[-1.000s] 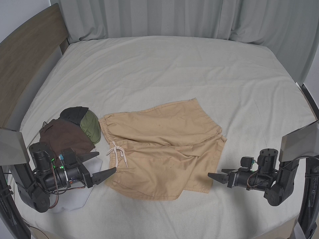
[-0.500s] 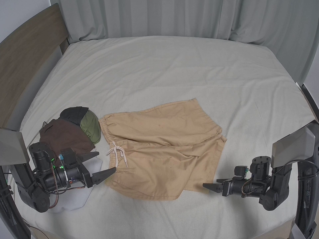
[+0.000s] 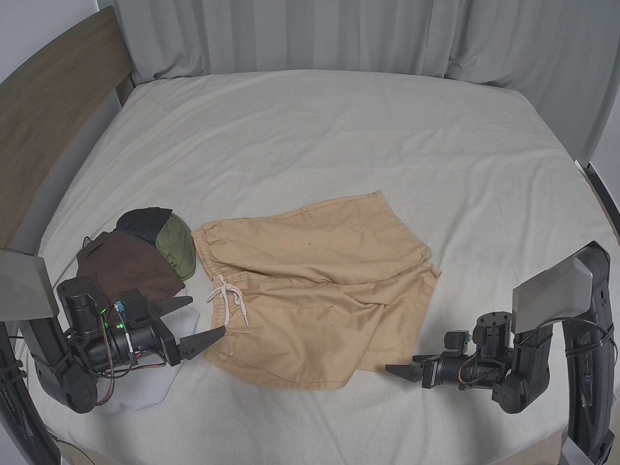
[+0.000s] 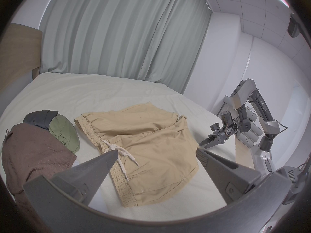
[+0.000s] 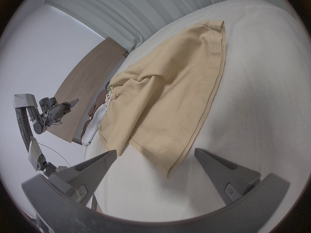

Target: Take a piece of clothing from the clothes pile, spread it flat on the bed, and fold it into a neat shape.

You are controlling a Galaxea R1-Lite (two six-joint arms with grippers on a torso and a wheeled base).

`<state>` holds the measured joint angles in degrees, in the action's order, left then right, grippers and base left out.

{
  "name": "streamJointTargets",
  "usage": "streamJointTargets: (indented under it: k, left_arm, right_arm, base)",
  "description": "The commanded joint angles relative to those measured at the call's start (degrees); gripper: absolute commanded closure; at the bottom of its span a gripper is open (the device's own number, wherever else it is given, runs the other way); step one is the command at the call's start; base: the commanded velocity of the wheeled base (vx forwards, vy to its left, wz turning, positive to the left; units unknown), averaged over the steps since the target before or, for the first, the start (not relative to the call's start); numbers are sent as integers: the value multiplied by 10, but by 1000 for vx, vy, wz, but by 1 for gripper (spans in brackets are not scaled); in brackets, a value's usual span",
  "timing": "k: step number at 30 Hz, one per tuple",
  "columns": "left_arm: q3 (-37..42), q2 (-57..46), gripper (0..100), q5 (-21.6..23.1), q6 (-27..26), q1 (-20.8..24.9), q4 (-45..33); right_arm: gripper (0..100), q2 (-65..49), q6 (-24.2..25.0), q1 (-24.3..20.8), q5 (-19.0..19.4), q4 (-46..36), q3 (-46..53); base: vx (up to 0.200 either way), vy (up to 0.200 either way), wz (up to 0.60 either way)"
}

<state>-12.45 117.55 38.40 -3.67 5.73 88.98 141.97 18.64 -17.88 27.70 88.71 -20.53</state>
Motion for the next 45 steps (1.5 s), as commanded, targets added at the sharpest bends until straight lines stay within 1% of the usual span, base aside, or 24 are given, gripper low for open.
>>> streamJointTargets:
  k: [1, 6, 11, 14, 15, 21, 30, 33, 35, 39, 41, 45]
  left_arm:
    - [0, 1, 0, 0, 0, 0, 1]
    - [0, 1, 0, 0, 0, -1, 1]
    - [0, 0, 0, 0, 0, -2, 1]
    - [0, 1, 0, 0, 0, -2, 1]
    - [1, 2, 0, 0, -1, 0, 1]
    - [1, 3, 0, 0, 0, 1, 1]
    - [1, 7, 0, 0, -1, 1, 1]
    - [1, 7, 0, 0, -1, 2, 1]
    - [1, 7, 0, 0, -1, 1, 1]
    - [1, 8, 0, 0, -1, 1, 1]
    - [1, 8, 0, 0, -1, 1, 1]
    - [1, 9, 0, 0, 0, -3, 1]
  right_arm:
    - [0, 20, 3, -2, 0, 0, -8]
    - [0, 19, 34, -17, -1, 0, -14]
    - [0, 20, 70, -35, -34, 0, -26]
    - [0, 21, 70, -35, -37, 0, -26]
    - [100, 20, 70, -34, -38, 0, -26]
    - [100, 21, 68, -31, -40, 0, -26]
    - [100, 17, 61, -26, -60, 0, -20]
    - [100, 10, 41, -17, -59, 0, 1]
    - [100, 6, 19, -7, -59, -1, 15]
    - [100, -6, -21, 26, -55, -2, 44]
    - [100, -11, -26, 33, -54, -2, 51]
    - [100, -26, -29, 52, -38, -2, 78]
  base:
    - [0, 0, 0]
    - [0, 0, 0]
    - [0, 0, 0]
    - [0, 0, 0]
    - [0, 0, 0]
    - [0, 0, 0]
    - [0, 0, 0]
    - [0, 0, 0]
    - [0, 0, 0]
    - [0, 0, 0]
    - [0, 0, 0]
    - [0, 0, 0]
